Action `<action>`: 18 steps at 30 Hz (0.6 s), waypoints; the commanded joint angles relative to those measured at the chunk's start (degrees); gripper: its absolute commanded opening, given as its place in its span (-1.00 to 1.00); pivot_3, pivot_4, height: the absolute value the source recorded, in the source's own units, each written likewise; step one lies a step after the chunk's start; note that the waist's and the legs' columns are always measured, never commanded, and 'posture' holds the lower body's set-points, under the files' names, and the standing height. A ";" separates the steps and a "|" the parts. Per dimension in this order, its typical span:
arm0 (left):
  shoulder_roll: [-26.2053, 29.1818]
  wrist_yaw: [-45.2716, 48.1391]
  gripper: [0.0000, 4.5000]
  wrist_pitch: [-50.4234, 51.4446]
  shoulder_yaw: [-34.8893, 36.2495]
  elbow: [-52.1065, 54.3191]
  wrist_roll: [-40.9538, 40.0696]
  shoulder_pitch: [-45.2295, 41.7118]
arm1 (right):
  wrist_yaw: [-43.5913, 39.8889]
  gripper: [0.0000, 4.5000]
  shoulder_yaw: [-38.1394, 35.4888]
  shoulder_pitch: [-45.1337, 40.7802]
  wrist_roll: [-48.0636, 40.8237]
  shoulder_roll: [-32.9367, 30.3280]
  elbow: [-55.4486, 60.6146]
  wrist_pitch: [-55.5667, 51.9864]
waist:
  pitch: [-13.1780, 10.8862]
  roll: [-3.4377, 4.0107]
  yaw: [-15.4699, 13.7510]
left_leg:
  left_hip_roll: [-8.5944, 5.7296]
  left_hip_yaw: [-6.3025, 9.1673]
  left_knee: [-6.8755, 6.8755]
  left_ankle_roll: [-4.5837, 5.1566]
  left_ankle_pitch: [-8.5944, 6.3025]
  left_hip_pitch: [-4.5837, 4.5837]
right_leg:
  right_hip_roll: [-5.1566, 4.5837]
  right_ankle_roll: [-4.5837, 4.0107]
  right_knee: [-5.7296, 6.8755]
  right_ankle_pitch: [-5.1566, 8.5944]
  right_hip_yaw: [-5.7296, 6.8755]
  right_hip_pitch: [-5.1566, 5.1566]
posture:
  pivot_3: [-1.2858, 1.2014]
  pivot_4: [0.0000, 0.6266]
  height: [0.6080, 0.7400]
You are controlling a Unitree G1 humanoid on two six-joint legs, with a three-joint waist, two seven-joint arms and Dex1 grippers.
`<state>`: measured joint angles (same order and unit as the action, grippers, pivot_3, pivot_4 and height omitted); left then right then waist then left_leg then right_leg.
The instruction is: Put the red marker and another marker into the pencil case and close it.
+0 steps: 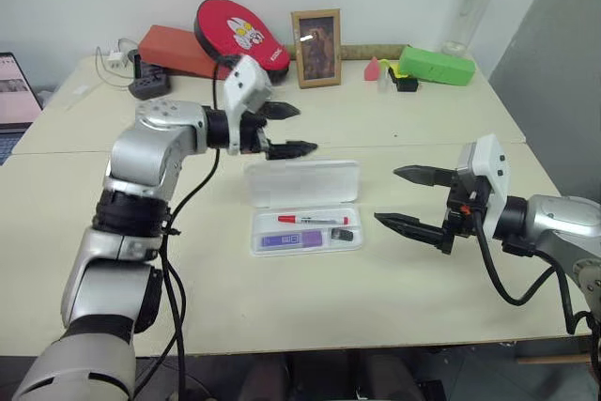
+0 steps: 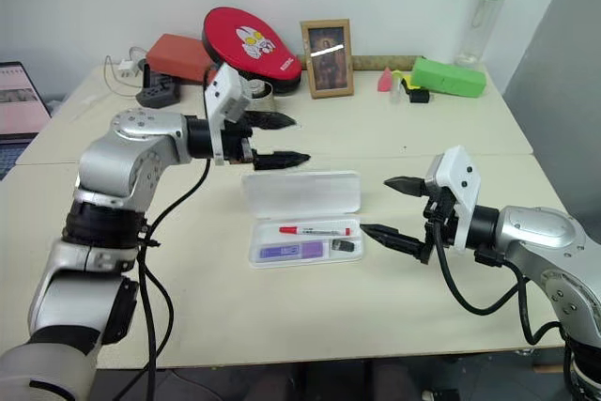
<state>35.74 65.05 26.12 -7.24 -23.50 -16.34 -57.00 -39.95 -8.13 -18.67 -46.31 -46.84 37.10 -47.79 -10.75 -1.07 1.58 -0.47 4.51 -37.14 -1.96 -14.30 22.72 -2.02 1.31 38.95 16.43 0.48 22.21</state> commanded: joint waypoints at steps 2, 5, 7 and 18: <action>-1.07 1.24 0.58 -12.46 -1.72 -17.18 6.71 -5.29 | -0.08 1.00 -0.88 -0.66 -0.22 -0.22 0.90 1.12 | 0.00 0.00 -0.01 | -0.01 0.00 -0.01 0.00 0.00 0.09 | -0.01 0.00 0.00 0.00 0.02 0.06 | 0.03 -0.52 1.00; -2.67 3.85 0.28 -14.21 -0.80 -23.01 6.78 -7.32 | -0.03 1.00 -1.02 -0.60 -0.22 -0.31 0.90 1.12 | -0.02 -0.03 -0.08 | 0.00 0.02 -0.01 0.00 0.00 0.15 | -0.02 0.00 0.00 0.00 0.04 0.11 | 0.03 -0.52 1.00; -3.27 4.07 0.08 -16.92 -1.49 -27.74 8.81 -8.22 | 0.05 1.00 -1.11 -0.59 -0.27 -0.34 0.99 1.08 | -0.02 -0.04 -0.08 | 0.00 0.05 -0.05 0.00 0.00 0.18 | -0.02 0.00 0.01 0.00 0.09 0.11 | 0.03 -0.52 1.00; -4.00 10.23 -0.92 -19.38 -0.82 -30.77 10.56 -9.21 | 0.49 1.00 -1.00 -0.63 -0.03 -0.34 0.97 1.01 | -0.03 -0.04 0.15 | 0.02 0.06 -0.06 0.00 0.00 0.15 | 0.00 0.00 0.08 0.00 0.07 0.11 | 0.03 -0.52 1.00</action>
<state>31.03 73.60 7.51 -8.98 -56.32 -5.92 -65.54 -39.64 -8.07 -18.74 -46.28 -46.84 36.95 -47.69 -10.77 -1.11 1.73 -0.45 4.57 -37.20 -1.96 -14.30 22.86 -2.03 1.31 39.03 16.43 0.55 22.32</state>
